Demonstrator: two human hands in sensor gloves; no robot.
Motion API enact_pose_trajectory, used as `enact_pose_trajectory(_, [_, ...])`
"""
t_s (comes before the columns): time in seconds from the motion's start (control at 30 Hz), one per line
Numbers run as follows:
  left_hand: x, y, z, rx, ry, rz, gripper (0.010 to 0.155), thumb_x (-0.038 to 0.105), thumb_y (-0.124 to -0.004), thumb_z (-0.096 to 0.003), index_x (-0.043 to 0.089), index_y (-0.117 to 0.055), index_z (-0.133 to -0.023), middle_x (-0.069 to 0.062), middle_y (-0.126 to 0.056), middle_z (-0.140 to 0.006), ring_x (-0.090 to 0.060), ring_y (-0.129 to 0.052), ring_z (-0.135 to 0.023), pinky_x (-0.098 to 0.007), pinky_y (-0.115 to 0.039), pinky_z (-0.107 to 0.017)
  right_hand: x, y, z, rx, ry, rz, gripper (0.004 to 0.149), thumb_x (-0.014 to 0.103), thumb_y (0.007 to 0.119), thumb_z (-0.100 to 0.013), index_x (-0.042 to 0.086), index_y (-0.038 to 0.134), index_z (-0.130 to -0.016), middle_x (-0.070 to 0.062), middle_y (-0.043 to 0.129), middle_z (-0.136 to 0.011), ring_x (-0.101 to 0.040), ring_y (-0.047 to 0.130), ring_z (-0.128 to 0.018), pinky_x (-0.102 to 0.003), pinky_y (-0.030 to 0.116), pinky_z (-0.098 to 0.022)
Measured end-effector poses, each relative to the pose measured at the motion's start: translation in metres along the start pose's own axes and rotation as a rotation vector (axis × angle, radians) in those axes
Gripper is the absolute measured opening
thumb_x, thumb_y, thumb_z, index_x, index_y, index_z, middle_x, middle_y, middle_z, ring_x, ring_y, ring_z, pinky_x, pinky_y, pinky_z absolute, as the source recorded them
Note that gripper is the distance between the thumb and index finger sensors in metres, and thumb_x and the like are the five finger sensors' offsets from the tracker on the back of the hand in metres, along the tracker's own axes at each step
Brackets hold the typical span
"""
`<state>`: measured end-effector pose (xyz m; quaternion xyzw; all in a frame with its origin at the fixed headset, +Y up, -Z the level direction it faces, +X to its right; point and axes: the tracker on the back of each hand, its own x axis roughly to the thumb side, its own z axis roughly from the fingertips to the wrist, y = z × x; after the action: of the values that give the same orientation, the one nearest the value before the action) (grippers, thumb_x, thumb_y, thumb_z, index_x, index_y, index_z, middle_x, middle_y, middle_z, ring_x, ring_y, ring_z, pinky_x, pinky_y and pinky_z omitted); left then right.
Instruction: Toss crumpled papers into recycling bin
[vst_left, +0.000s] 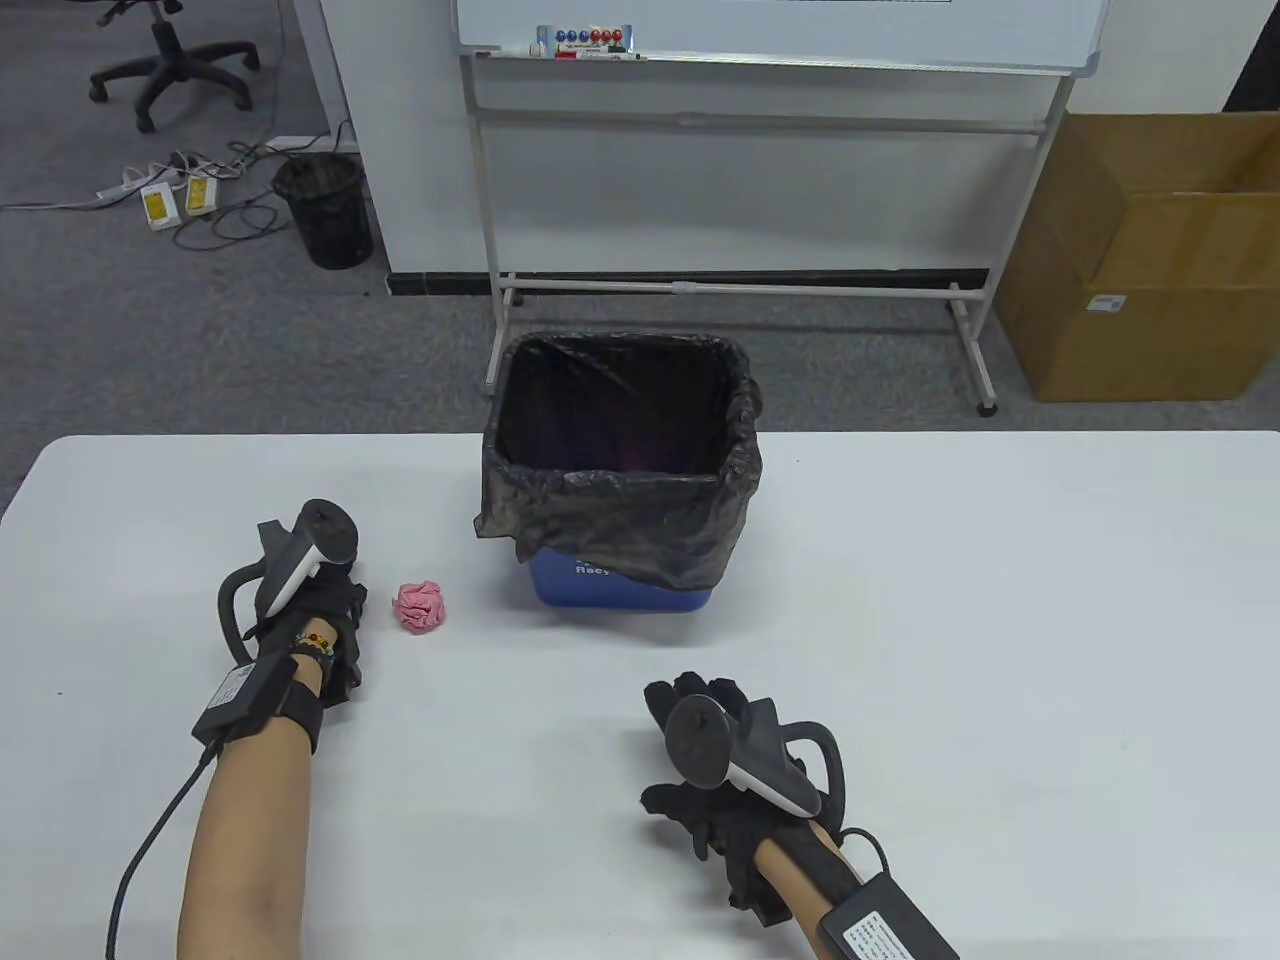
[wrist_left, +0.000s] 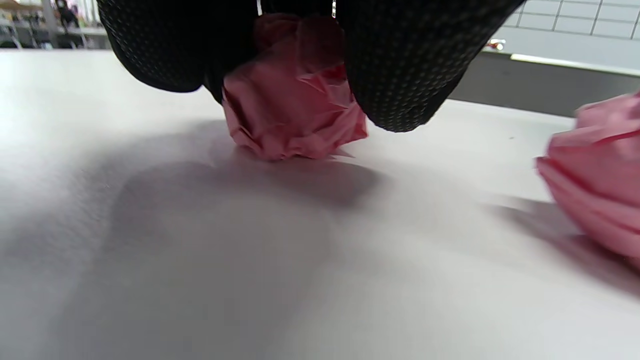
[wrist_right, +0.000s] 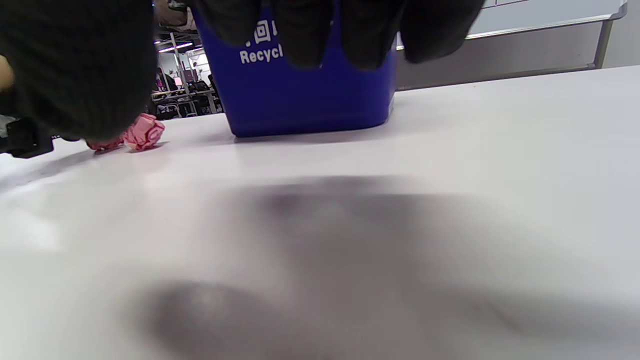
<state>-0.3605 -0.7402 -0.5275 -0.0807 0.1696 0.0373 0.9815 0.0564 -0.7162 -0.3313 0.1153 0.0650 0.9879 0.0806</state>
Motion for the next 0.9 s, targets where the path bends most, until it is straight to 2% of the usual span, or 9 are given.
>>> enact_pose_trajectory(0.13, [-0.003,-0.003,-0.001,0.057,0.046,-0.072,0.06,0.032,-0.09,-0.0433,0.025,-0.072,-0.1,-0.01,-0.074,-0.109,-0.034,-0.089,-0.093,-0.045,-0.086,-0.063,-0.001,-0.001,0.0,0.001,0.006,-0.003,0.095,0.06,0.087,-0.03,0.037,0.038,-0.108,0.0,0.047,-0.119,-0.034,0.051,-0.112,-0.052,0.053,-0.077])
enact_pose_trajectory(0.27, [-0.005,0.002,0.003,0.104,0.05,-0.058,0.056,0.032,-0.09,-0.043,0.023,-0.076,-0.097,-0.011,-0.08,-0.104,-0.032,-0.096,-0.087,-0.042,-0.091,-0.059,-0.002,-0.001,-0.001,-0.001,0.007,-0.003,0.095,0.06,0.087,-0.03,0.037,0.038,-0.108,0.0,0.047,-0.119,-0.034,0.051,-0.112,-0.052,0.054,-0.077])
enact_pose_trajectory(0.63, [0.001,0.042,0.038,0.156,-0.042,0.024,0.056,0.033,-0.091,-0.0429,0.023,-0.078,-0.096,-0.01,-0.082,-0.103,-0.032,-0.097,-0.087,-0.041,-0.092,-0.058,-0.003,-0.001,-0.001,-0.009,0.006,-0.005,0.095,0.06,0.087,-0.03,0.037,0.038,-0.108,0.0,0.047,-0.119,-0.034,0.051,-0.112,-0.052,0.054,-0.077])
enact_pose_trajectory(0.7, [0.002,0.048,0.046,0.158,-0.059,0.033,0.056,0.034,-0.092,-0.0428,0.023,-0.078,-0.096,-0.011,-0.082,-0.103,-0.032,-0.098,-0.086,-0.041,-0.093,-0.058,-0.003,-0.001,-0.001,-0.008,0.007,-0.006,0.095,0.06,0.087,-0.03,0.037,0.038,-0.108,0.0,0.047,-0.119,-0.034,0.051,-0.112,-0.052,0.054,-0.077])
enact_pose_trajectory(0.9, [0.008,0.062,0.072,0.058,-0.128,0.056,0.056,0.034,-0.092,-0.0431,0.022,-0.078,-0.097,-0.012,-0.082,-0.104,-0.033,-0.098,-0.087,-0.041,-0.094,-0.057,-0.003,-0.001,-0.001,-0.007,0.008,-0.004,0.095,0.06,0.087,-0.03,0.037,0.038,-0.108,0.0,0.047,-0.119,-0.034,0.051,-0.112,-0.052,0.054,-0.077])
